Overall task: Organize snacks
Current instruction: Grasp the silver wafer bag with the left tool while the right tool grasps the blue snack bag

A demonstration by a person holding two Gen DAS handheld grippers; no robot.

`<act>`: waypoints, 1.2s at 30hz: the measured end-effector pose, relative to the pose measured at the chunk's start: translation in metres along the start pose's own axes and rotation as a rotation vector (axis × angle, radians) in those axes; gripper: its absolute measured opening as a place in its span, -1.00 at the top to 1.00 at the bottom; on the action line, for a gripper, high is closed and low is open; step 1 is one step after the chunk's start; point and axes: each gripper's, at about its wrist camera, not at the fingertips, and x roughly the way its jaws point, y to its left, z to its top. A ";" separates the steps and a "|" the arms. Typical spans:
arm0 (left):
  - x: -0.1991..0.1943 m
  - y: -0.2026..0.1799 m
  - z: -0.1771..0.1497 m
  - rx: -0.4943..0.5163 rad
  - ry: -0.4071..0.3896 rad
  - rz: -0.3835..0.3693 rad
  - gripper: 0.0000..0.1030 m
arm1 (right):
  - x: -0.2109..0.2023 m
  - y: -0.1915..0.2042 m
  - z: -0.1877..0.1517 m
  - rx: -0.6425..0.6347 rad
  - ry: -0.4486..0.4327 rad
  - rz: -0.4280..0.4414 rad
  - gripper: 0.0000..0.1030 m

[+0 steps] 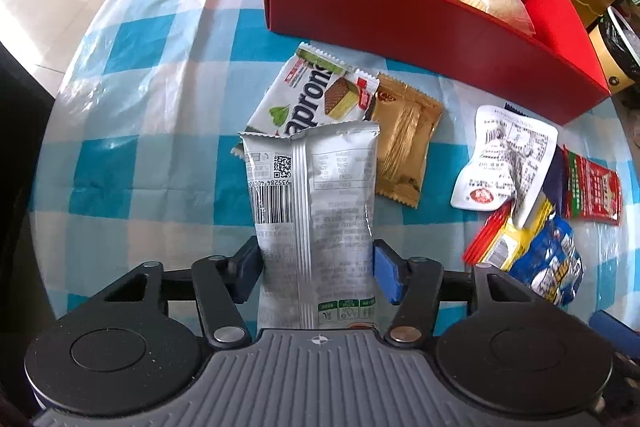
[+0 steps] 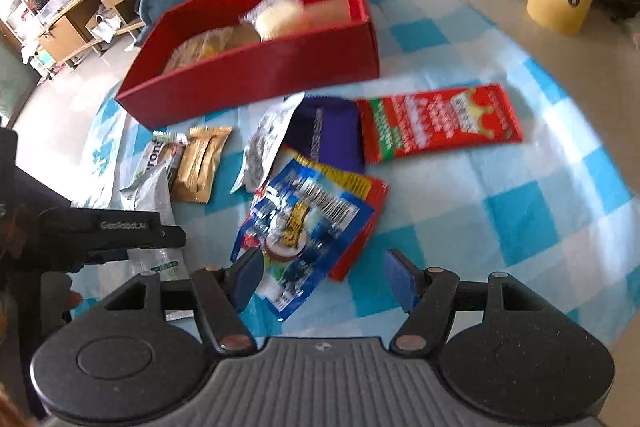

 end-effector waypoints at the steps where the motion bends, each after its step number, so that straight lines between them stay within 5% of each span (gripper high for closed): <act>1: -0.001 0.001 -0.001 0.001 0.002 -0.004 -0.24 | 0.004 0.002 0.000 0.008 0.012 0.005 -0.19; 11: -0.010 0.009 -0.013 0.023 0.009 -0.032 -0.26 | 0.028 0.024 0.016 0.040 0.002 -0.043 -0.27; 20: -0.010 0.012 -0.015 0.039 0.005 -0.035 -0.32 | 0.049 0.035 0.013 -0.066 0.067 -0.149 -0.28; 32: -0.006 0.002 -0.023 0.086 0.002 -0.006 -0.67 | 0.040 0.026 -0.007 -0.026 0.120 -0.153 -0.33; 36: -0.005 -0.001 -0.025 0.111 -0.011 0.018 -0.68 | 0.045 0.031 -0.019 -0.065 0.117 -0.183 -0.65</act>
